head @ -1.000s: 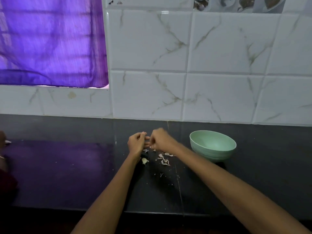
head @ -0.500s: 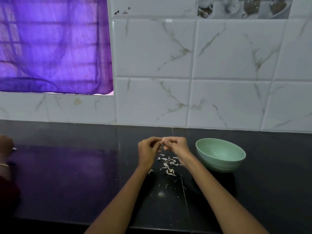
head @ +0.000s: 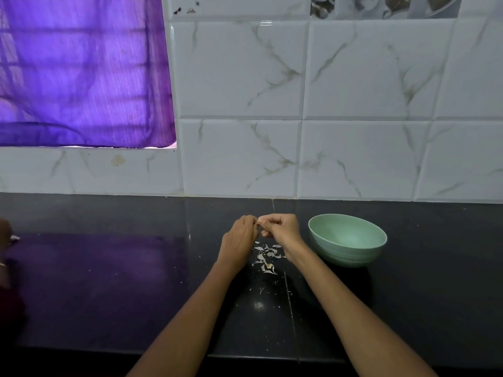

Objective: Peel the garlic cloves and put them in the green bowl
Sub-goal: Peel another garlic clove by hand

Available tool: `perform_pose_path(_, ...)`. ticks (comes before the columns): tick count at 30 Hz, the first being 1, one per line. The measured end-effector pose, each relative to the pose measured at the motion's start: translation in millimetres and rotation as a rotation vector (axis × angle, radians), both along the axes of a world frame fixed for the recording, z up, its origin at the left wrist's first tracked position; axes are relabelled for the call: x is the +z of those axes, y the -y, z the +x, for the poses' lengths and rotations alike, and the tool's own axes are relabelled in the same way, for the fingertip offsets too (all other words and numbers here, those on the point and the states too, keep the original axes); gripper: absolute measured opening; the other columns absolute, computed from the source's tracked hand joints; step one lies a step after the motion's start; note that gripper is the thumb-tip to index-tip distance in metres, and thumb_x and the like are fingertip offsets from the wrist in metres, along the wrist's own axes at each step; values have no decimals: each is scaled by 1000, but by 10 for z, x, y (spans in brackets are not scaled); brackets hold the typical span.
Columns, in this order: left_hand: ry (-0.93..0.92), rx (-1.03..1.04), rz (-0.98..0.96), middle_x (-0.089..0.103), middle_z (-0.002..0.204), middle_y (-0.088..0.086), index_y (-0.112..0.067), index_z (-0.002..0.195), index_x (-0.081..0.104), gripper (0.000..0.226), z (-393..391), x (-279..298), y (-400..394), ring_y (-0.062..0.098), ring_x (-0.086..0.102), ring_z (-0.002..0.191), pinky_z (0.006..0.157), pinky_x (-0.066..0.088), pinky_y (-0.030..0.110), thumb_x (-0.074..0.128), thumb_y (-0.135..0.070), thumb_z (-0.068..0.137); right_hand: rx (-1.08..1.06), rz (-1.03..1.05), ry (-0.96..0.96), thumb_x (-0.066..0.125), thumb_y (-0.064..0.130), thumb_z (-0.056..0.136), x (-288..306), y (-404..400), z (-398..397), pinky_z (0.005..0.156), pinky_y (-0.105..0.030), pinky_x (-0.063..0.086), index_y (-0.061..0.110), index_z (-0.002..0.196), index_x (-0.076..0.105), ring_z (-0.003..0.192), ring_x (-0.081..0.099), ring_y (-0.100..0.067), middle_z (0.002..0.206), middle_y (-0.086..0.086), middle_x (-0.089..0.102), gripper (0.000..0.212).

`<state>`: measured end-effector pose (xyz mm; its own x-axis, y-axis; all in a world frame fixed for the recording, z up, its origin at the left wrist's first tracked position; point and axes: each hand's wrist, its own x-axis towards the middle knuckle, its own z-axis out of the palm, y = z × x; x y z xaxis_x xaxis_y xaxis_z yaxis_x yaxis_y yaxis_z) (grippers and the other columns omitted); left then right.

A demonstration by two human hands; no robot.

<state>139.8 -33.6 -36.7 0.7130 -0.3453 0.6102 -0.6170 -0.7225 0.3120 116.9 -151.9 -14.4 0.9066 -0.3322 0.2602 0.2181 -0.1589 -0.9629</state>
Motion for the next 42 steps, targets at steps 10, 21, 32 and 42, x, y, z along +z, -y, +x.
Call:
perform_pose_path(10,-273,-261,-293,51,74,1,-6,89,50,27,58,-39,-14,18,48,64,64,46,43,34,-23,100,33,-49,11,66,3,82,3,32,-10,61,-19,51,2,89,72,51,54,-10,71,-7,68,9)
perform_pose_path(21,-671,-422,-688,36,64,2,-11,67,42,32,-1,103,33,6,36,51,49,47,15,31,-7,98,121,-150,103,68,1,80,25,86,0,54,-12,46,-2,95,71,41,49,0,59,-1,63,16)
perform_pose_path(32,-1160,-541,-1042,54,60,2,0,78,56,25,-46,220,-68,4,51,45,58,57,20,41,-6,96,66,-428,266,68,2,80,55,120,-2,50,-8,41,0,90,73,39,48,1,66,6,55,12)
perform_pose_path(42,-1342,-602,-1256,51,49,1,0,75,53,25,-106,281,-107,5,51,39,54,56,21,34,1,93,64,-449,344,68,1,80,23,73,1,52,-11,41,0,89,73,42,50,0,65,9,53,10)
